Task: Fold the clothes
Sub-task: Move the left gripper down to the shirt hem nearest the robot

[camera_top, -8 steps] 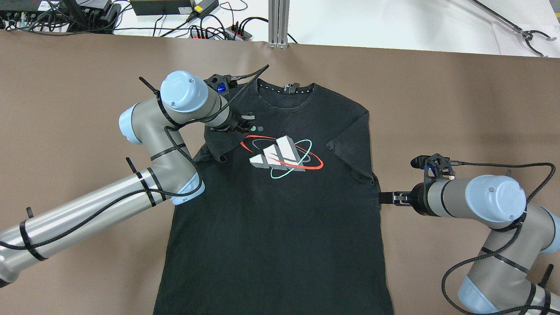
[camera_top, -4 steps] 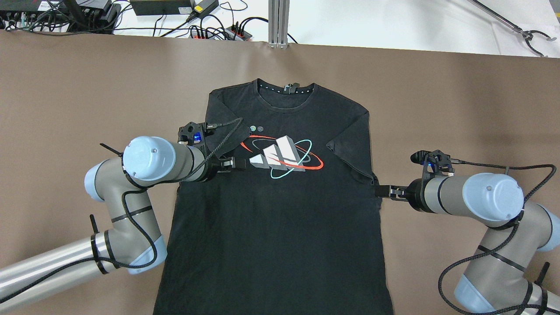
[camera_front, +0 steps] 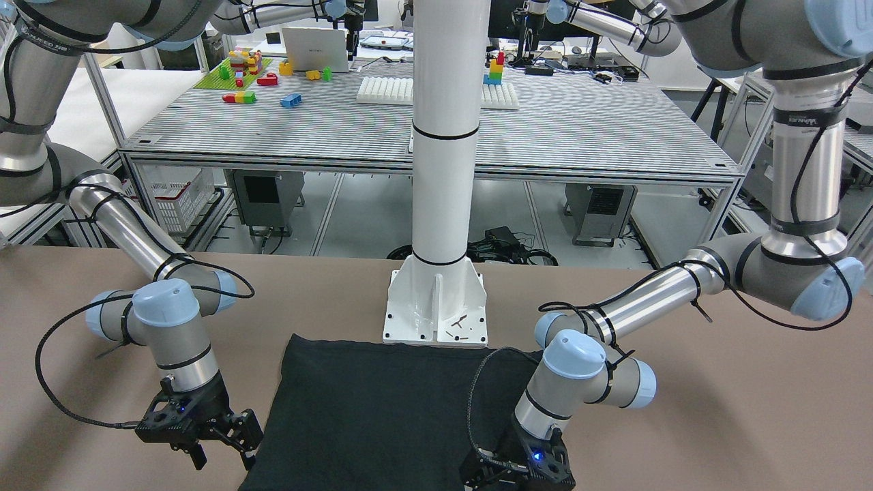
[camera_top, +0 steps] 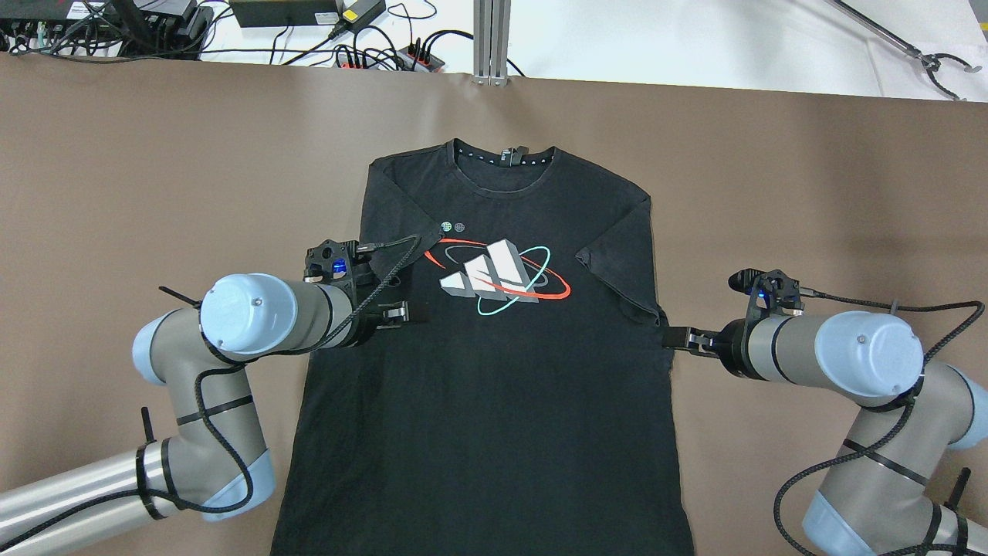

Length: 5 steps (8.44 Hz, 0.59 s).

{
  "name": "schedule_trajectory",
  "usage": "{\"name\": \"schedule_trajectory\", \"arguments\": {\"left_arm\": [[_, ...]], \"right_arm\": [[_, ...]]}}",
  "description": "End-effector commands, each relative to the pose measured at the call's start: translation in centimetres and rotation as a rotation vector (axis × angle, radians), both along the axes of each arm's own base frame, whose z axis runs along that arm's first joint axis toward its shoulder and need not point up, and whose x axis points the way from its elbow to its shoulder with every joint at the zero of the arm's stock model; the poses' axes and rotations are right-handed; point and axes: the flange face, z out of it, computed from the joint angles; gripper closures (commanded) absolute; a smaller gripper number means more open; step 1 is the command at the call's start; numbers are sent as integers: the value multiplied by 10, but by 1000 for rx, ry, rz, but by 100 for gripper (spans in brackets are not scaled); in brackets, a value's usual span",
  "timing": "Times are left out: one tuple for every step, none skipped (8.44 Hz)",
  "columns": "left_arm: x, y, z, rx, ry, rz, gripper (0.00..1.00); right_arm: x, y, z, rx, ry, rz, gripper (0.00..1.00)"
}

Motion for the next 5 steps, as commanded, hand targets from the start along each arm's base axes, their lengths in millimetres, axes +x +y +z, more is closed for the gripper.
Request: {"name": "schedule_trajectory", "arguments": {"left_arm": [[-55, 80, -8, -59, -10, 38, 6], [-61, 109, -5, -68, -12, 30, 6], [-61, 128, -3, -56, -16, 20, 6], [-60, 131, -5, -67, -6, 16, 6], [-59, 134, -6, -82, 2, 15, 6]], "right_arm": [[-14, 53, -3, -96, -43, 59, 5], [-17, 92, -2, -148, -59, 84, 5], [-23, 132, -7, -196, -51, 104, 6], [-32, 164, -19, -258, -2, 105, 6], [-47, 207, -34, -296, 45, 114, 7]]}}
